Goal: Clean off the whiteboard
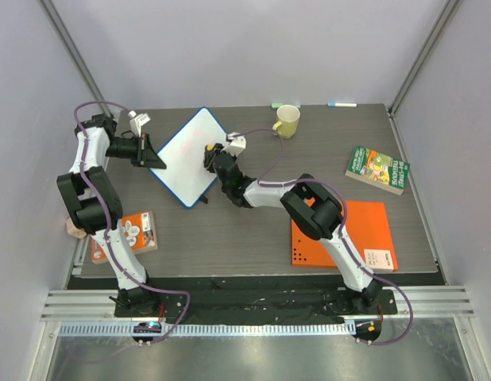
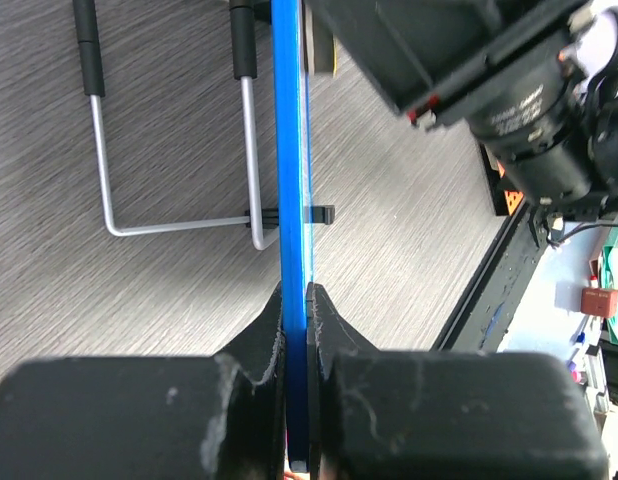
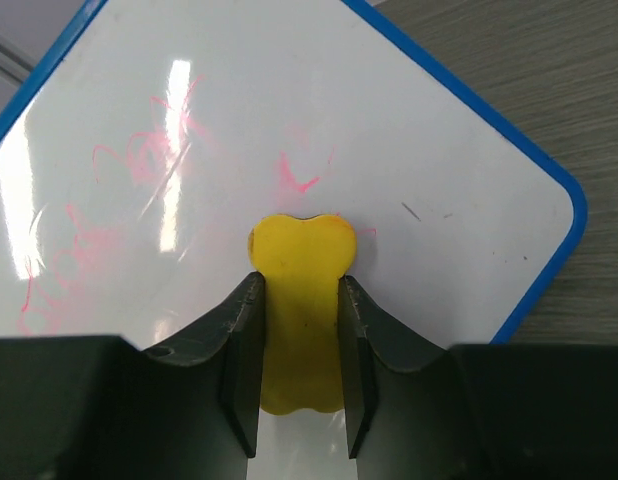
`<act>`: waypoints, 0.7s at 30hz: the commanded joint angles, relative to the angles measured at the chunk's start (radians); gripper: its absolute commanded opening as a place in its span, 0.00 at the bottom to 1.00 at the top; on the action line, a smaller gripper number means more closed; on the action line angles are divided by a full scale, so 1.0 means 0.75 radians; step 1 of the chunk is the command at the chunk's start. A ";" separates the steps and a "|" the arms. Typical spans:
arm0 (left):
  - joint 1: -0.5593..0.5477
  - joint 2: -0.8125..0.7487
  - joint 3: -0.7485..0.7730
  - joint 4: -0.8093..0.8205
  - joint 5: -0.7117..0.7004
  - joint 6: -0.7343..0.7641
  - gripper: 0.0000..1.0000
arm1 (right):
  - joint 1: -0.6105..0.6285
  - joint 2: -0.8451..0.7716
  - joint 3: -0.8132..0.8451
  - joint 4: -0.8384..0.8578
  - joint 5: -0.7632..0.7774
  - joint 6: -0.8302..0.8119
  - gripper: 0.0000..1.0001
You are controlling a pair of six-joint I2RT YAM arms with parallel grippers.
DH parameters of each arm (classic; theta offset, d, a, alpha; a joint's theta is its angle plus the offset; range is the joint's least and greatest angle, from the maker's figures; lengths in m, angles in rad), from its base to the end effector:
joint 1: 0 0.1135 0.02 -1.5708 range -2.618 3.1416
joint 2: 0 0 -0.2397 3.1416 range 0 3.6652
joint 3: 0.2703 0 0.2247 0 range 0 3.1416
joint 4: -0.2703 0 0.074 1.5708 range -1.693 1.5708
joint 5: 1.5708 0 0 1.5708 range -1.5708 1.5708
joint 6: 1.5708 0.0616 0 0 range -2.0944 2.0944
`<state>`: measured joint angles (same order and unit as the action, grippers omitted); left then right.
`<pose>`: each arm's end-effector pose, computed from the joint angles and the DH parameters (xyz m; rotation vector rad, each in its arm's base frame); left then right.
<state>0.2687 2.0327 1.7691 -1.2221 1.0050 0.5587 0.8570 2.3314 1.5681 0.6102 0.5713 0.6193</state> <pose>0.3615 0.0456 0.2230 0.4044 2.3785 -1.1724 0.3575 0.3618 0.1616 0.2215 1.7228 0.6060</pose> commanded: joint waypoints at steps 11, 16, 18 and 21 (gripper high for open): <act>-0.054 0.020 0.014 -0.262 -0.006 0.190 0.00 | -0.091 0.134 0.203 -0.208 -0.340 0.064 0.01; -0.052 0.014 0.006 -0.269 0.014 0.190 0.00 | -0.065 0.048 -0.035 -0.129 -0.440 0.095 0.01; -0.054 0.014 0.002 -0.269 0.022 0.186 0.00 | -0.030 0.025 -0.113 -0.114 -0.447 0.095 0.01; -0.054 0.008 0.001 -0.267 0.036 0.180 0.00 | 0.031 0.031 -0.156 -0.106 -0.496 0.082 0.01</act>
<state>0.2771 2.0487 1.7779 -1.2591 1.0031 0.5663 0.7864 2.3306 1.5280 0.6575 0.3359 0.6785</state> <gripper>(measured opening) 0.045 0.356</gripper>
